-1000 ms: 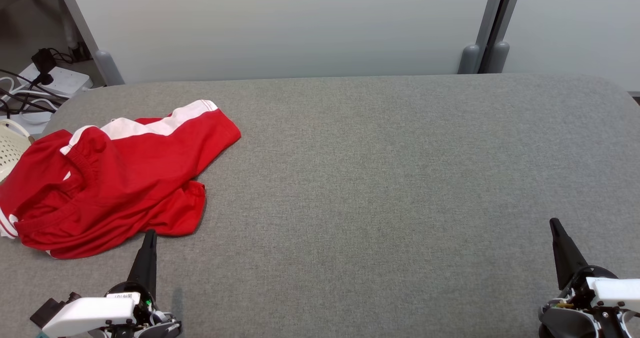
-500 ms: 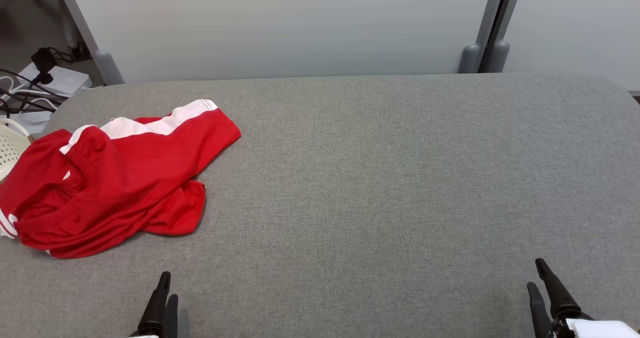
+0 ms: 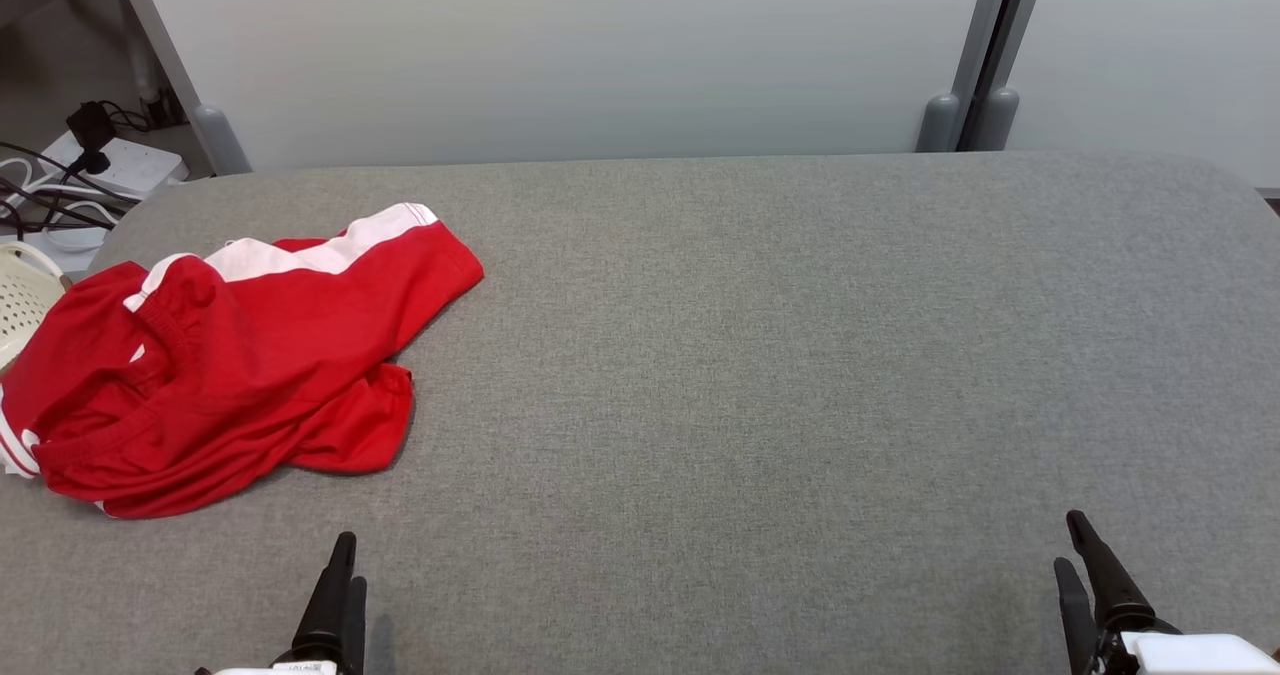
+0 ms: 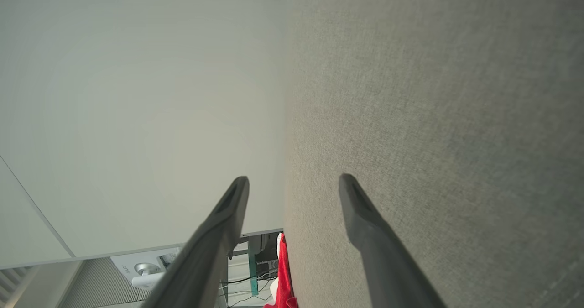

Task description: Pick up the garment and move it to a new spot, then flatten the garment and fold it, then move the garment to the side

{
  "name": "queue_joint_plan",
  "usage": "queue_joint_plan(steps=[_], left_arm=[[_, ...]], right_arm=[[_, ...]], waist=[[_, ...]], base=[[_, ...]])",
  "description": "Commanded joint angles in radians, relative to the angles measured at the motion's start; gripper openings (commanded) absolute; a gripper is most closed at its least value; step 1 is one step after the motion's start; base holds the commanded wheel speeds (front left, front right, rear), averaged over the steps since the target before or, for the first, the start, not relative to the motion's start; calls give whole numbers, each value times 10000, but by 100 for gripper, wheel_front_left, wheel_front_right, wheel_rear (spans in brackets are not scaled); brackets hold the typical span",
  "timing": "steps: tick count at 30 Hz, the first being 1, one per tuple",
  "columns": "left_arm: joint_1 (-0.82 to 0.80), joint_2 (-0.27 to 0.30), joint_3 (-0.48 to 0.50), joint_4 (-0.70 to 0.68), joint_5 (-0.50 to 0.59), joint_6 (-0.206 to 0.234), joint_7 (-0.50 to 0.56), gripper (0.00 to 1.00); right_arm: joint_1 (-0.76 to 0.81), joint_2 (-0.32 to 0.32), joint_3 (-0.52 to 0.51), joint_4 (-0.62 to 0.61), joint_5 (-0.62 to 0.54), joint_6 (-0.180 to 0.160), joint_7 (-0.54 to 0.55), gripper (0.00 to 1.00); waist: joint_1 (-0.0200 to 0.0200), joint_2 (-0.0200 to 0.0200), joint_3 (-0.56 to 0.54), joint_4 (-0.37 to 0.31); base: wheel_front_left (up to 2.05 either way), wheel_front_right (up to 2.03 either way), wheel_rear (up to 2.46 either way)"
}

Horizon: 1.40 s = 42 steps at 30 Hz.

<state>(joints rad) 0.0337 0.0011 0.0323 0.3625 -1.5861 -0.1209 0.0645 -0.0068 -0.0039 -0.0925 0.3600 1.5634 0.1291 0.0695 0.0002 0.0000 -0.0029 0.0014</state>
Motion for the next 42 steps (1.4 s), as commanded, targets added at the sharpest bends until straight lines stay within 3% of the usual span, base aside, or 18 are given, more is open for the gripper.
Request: queue_joint_plan(steps=[1,17,26,42], left_arm=[[-534,154,-37,-319,258,-20,-84,100],[-730,147,-72,-1042,2884,-4,-558,100],[-843,181,-527,-1308,4866,321,-822,100],[-993,240,-1015,-1526,6935,978,-1291,100]], right_arm=[[-354,-168,58,-296,-147,2,-130,100],[-513,-177,183,-590,-2745,4,-608,100],[-526,-176,362,-836,-4289,5,-872,100],[-497,-405,1080,-1353,-6253,7,-1341,100]], waist=[[-2,0,-8,2],[-2,0,-45,42],[-2,0,-67,54],[-2,0,-174,44]], base=[[0,0,0],[0,0,0],[0,0,0],[0,0,0]])
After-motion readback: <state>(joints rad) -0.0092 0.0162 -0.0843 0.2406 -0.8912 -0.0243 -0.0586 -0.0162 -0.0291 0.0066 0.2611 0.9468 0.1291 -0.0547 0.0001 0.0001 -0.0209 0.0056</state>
